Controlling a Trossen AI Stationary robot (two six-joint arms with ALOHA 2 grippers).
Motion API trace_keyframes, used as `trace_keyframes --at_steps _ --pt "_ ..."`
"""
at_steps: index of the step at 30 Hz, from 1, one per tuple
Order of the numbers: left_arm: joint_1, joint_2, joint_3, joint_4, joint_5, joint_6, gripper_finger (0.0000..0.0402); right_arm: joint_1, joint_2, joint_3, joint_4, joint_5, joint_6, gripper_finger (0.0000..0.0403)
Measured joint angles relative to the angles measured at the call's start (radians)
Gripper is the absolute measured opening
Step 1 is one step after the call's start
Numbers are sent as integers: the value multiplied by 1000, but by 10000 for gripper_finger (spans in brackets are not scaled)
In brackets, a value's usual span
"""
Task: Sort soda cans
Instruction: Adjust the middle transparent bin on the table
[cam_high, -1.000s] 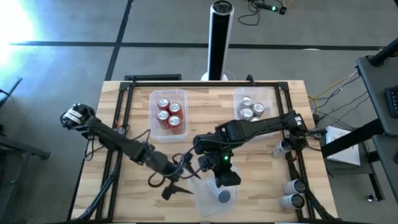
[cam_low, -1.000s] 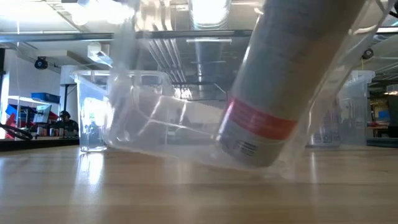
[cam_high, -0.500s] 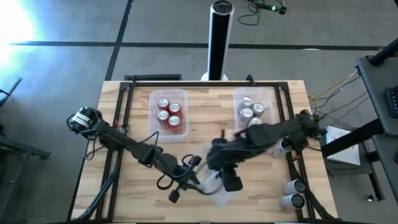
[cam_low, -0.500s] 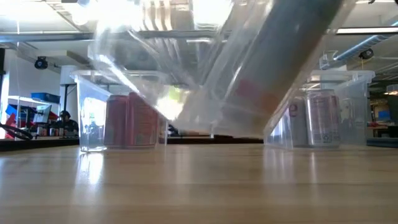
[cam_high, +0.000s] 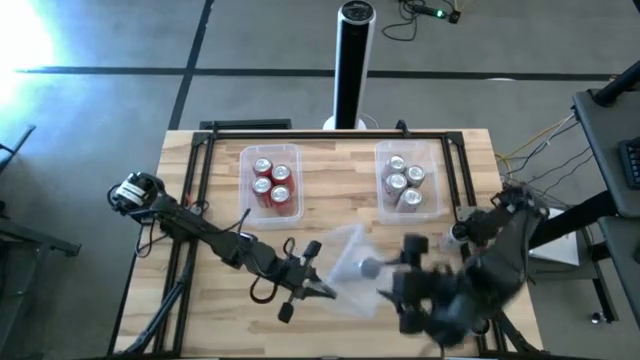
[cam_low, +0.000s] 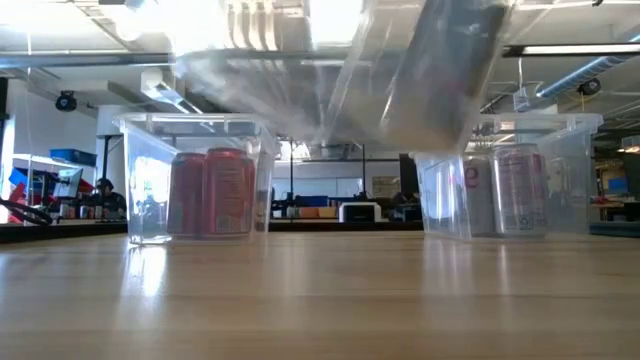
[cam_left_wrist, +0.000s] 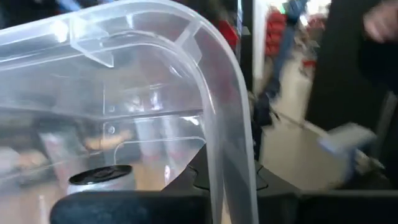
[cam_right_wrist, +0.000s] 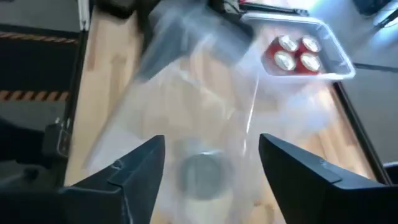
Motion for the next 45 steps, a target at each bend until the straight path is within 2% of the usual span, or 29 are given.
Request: trace_keyframes --at_steps 3,7,14,17,20,23,26,33,39,45 --pt "5 -3 0 97 -41 26 0 72 21 -81 -15 11 117 267" --pt "7 4 0 147 -57 34 0 140 24 -143 -58 35 272 271" --pt "5 54 1 351 -56 78 0 205 13 -184 -213 59 534 258" --pt "5 94 1 407 -58 84 0 209 9 -204 -198 77 507 256" --pt "12 154 1 497 -57 80 0 174 -1 -182 -156 168 373 259" --pt "11 227 1 635 -62 76 0 144 -6 -148 -139 138 282 264" --pt "12 298 1 730 -58 59 0 154 -4 -156 -135 119 296 267" --pt "12 402 16 732 -73 -6 1 180 4 -258 -118 76 436 256" --pt "7 451 16 699 -139 -45 1 181 8 -364 -57 -40 537 247" --pt "6 469 31 647 -173 -47 1 200 7 -387 -59 -84 593 254"
